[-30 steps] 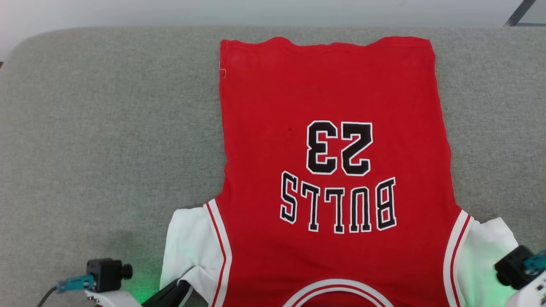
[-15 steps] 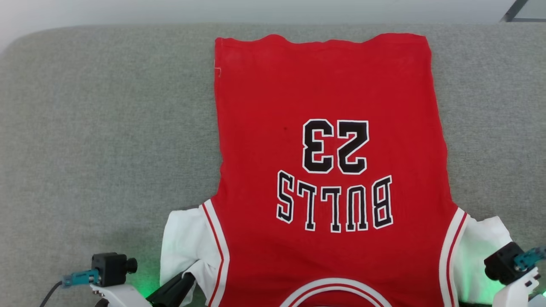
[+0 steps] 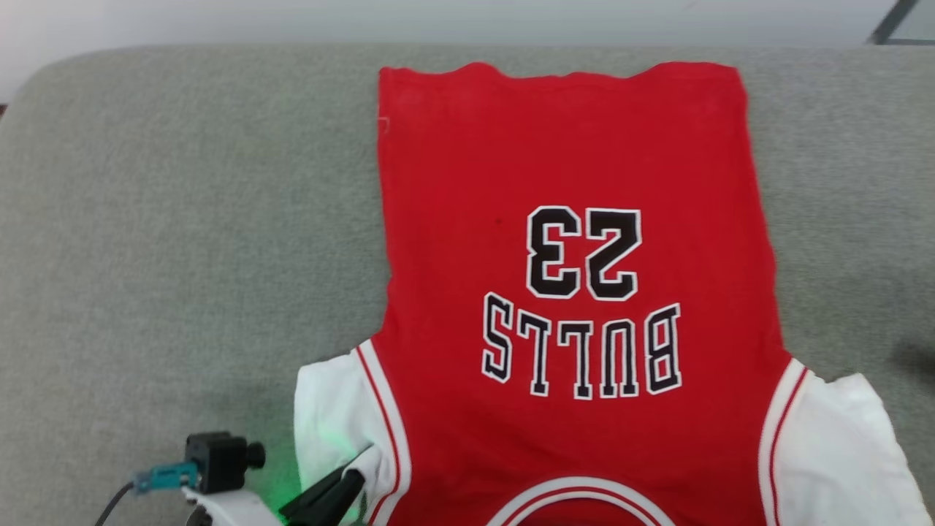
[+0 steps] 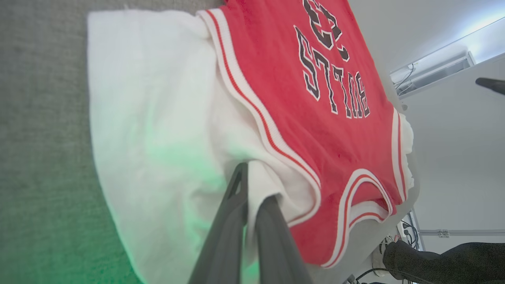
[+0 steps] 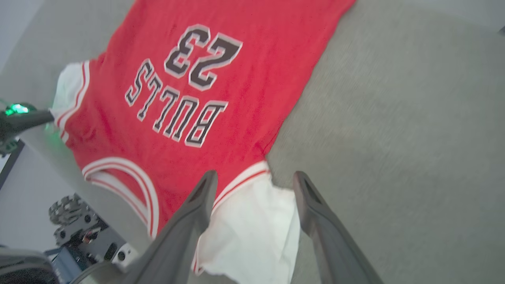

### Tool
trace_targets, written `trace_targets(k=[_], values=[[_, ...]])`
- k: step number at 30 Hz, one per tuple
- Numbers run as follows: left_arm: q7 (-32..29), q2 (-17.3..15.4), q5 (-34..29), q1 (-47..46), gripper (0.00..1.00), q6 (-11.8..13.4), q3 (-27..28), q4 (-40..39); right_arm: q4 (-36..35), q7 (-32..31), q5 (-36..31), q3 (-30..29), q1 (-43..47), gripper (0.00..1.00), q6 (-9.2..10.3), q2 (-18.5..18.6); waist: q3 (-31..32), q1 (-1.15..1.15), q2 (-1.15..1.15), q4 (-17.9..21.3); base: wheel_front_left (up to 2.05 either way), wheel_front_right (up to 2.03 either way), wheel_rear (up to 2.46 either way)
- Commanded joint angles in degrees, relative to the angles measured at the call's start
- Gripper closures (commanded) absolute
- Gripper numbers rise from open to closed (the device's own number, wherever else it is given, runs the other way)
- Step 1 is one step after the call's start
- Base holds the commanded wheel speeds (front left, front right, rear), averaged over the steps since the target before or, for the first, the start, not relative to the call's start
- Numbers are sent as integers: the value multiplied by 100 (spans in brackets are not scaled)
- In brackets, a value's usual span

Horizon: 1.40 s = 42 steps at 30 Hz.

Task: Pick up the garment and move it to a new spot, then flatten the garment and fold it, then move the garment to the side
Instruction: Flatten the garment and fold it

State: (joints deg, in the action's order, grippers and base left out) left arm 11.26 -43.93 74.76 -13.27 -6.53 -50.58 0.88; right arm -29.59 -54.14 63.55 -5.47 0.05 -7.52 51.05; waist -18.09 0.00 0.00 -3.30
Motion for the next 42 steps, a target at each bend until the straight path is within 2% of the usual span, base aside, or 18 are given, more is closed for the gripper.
trace_targets(k=[1, 4, 7, 9, 12, 16, 18, 21, 25, 30, 36, 37, 38, 40, 42], values=[[-23, 40, -74, -119, 100, 42, -1, -60, 82, -21, -97, -272, -391, 0, 6, 10, -139, 0, 0, -164, 0, 0, 0], [-82, 101, -172, -272, 100, 42, -14, -163, 466, 50, -646, -346, -1371, 0, 5, 8, -334, 0, 0, -336, 0, 0, 0], [-128, 213, -214, -462, 100, 18, -23, -210, 1176, 293, -1464, 126, -2667, 0, 6, -235, -570, 0, 0, -521, 0, 0, 0], [-169, 282, -227, -573, 100, -11, -42, -199, 1853, 371, -1894, 591, -3548, 0, 5, -536, -710, 0, 0, -633, 0, 0, 0], [-222, 400, -289, -792, 100, -49, -82, -144, 3014, 489, -2368, 969, -4830, 0, 5, -1055, -938, 0, 0, -817, 0, 0, 0], [-240, 574, -242, -1017, 100, -81, -140, -121, 4505, 465, -2951, 1449, -5940, 0, 5, -1407, -1207, 0, 0, -1050, 0, 0, 0], [-225, 630, -181, -1092, 100, -96, -171, -133, 5215, 338, -3118, 1497, -6357, 0, 5, -1577, -1313, 0, 0, -1129, 0, 0, 0], [-206, 691, -145, -1191, 100, -94, -268, -146, 6089, 73, -3297, 1635, -6809, 0, 6, -1728, -1446, 0, 0, -1227, 0, 0, 0], [-134, 703, -70, -1280, 100, -92, -423, -187, 6820, -281, -3393, 1808, -7133, 0, 5, -1882, -1553, 0, 0, -1304, 0, 0, 0], [-12, 680, -19, -1412, 100, -81, -564, -187, 7294, -552, -3466, 2082, -7190, 0, 5, -1959, -1650, 0, 0, -1332, 0, 0, 0], [96, 698, 39, -1607, 100, -81, -736, -179, 7511, -803, -3390, 2463, -7178, 0, 5, -1951, -1728, 0, 0, -1319, 0, 0, 0], [107, 698, 55, -1639, 100, -81, -763, -173, 7500, -812, -3362, 2519, -7177, 32, 5, -1962, -1728, 0, 0, -1316, 0, 0, 0], [123, 695, 74, -1667, 100, -81, -794, -166, 7486, -831, -3315, 2582, -7168, 59, 4, -1963, -1723, 0, 0, -1313, 0, 0, 0], [157, 686, 90, -1698, 100, -82, -841, -159, 7442, -762, -3222, 2657, -7155, 100, 1, -1927, -1703, 0, 0, -1301, 0, 0, 0], [199, 686, 113, -1728, 100, -82, -889, -164, 7427, -590, -3137, 2654, -7123, 100, 2, -1860, -1653, 0, 0, -1295, 0, 0, 0]])
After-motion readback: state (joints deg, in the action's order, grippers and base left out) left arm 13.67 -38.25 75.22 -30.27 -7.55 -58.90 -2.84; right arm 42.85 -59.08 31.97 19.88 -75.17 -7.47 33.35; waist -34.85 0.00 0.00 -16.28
